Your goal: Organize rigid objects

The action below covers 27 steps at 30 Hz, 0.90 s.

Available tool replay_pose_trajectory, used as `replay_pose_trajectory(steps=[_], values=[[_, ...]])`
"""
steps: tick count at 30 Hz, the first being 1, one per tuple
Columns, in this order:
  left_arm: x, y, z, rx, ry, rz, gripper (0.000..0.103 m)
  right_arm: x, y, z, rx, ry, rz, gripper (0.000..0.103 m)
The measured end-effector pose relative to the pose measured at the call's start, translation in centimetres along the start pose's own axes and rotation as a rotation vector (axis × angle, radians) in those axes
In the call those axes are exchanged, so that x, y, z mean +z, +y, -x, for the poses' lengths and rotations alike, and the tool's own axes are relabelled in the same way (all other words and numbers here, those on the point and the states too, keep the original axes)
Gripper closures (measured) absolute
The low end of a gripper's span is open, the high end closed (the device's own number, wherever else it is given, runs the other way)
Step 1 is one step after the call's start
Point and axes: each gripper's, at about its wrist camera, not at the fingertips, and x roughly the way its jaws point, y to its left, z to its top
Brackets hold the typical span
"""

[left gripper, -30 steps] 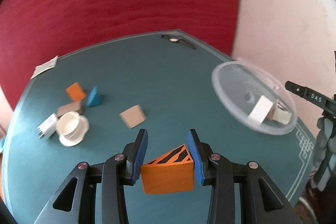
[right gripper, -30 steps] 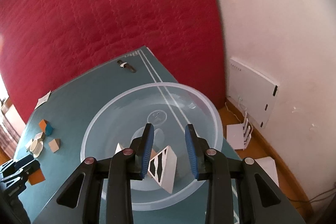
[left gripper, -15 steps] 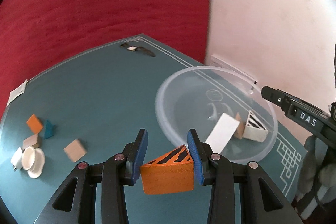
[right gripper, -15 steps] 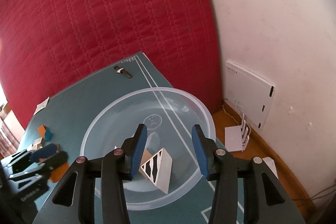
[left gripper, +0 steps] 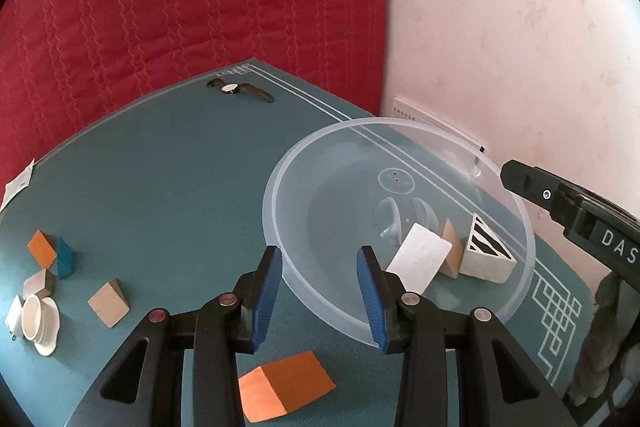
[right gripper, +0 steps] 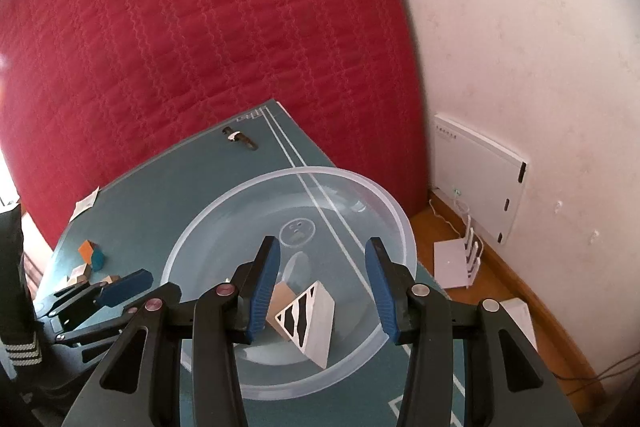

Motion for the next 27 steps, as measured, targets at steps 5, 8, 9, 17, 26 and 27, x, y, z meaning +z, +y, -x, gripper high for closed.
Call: replay_pose_trajectory(steps=[5,8,9,17,26,27], values=[[-0.5,0.9,1.1,0.003,0.001,0.018,0.031,0.0,0.1,0.0,0.002,0.001,0.002,0.057],[-1.3,1.9,2.0,0.009,-0.007,0.029,0.026,-0.2,0.2,0.0,0.003,0.008,0.003,0.057],[-1.6,2.2,2.4,0.006,-0.01,0.028,0.026,-0.2,0.2,0.0,0.003,0.01,0.005,0.057],[-5.0,3.1,3.5,0.0,0.005,-0.067,0.026,-0.4,0.3,-0.1,0.002,0.019,0.009,0.057],[-6.1,1.9,2.0,-0.013,0.043,-0.174,0.035,-0.6,0.4,-0.3,0.002,0.036,0.018,0.057],[-6.0,2.0,1.7,-0.011,0.05,-0.169,0.038,-0.6,0.4,-0.4,0.002,0.035,0.018,0.057]])
